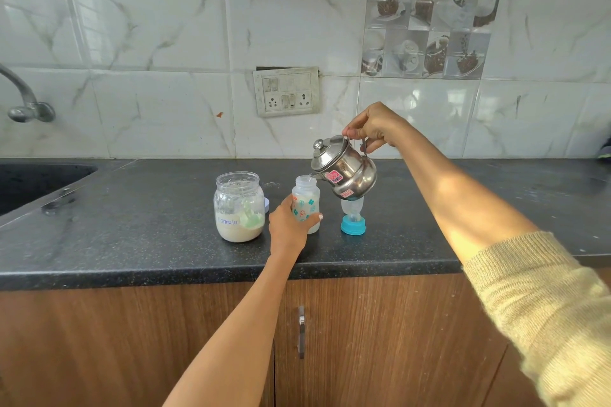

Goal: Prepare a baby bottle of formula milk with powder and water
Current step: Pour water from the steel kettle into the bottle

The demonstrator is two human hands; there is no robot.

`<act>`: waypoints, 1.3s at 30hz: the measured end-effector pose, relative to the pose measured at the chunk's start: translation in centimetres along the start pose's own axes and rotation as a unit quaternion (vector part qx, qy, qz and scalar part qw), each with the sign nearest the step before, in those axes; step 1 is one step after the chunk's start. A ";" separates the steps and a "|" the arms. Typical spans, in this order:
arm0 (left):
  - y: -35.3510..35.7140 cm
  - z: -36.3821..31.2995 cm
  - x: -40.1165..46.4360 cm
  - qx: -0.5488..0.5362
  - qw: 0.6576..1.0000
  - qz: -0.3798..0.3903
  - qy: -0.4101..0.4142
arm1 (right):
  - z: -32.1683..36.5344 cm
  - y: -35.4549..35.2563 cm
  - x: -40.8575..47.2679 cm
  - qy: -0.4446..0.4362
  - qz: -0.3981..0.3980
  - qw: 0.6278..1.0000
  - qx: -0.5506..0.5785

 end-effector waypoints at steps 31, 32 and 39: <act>-0.1 0.0 0.0 -0.014 1.000 -0.003 0.016 | 0.1 -0.1 0.6 -0.003 -0.006 1.000 -0.014; -0.1 0.0 0.0 -0.014 1.000 -0.003 0.015 | 0.1 -0.1 0.6 -0.003 -0.006 1.000 -0.015; -0.1 0.1 0.0 -0.012 1.000 -0.004 0.015 | 0.1 -0.1 0.7 -0.006 -0.006 1.000 -0.025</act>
Point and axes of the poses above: each hand's wrist, its own x-axis towards the middle knuckle, its own y-axis out of the palm, z = x × y, the point moved 3 cm from there along x, towards the middle knuckle, and after that the axes turned 3 degrees about -y, right-handed, at the moved point
